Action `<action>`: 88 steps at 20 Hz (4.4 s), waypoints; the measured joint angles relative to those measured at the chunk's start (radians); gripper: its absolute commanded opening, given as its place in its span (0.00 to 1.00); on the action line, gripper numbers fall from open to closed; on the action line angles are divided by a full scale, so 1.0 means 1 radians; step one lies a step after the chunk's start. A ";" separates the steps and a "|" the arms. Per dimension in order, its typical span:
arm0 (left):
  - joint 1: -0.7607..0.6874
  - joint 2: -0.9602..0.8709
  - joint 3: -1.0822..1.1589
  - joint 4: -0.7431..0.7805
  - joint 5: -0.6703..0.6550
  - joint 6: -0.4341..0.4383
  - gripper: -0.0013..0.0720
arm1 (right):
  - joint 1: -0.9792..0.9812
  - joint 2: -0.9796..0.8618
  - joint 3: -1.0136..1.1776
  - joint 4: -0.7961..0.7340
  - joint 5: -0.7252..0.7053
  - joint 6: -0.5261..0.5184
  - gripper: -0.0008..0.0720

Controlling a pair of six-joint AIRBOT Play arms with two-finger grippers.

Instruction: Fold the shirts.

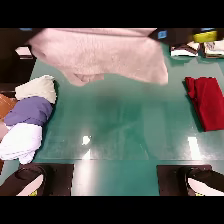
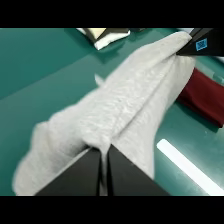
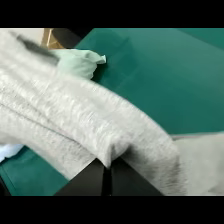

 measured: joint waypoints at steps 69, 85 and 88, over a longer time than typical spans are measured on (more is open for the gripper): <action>0.110 -0.299 -0.474 0.241 0.040 -0.090 0.05 | -0.029 -0.387 -0.587 -0.212 -0.204 -0.032 0.03; 0.111 -0.031 0.386 0.349 0.124 -0.179 0.05 | -0.272 0.286 -0.072 -0.304 -0.077 -0.005 0.03; 0.111 -0.032 0.424 0.346 0.192 -0.181 0.05 | -0.333 0.323 -0.039 -0.309 -0.005 0.043 0.03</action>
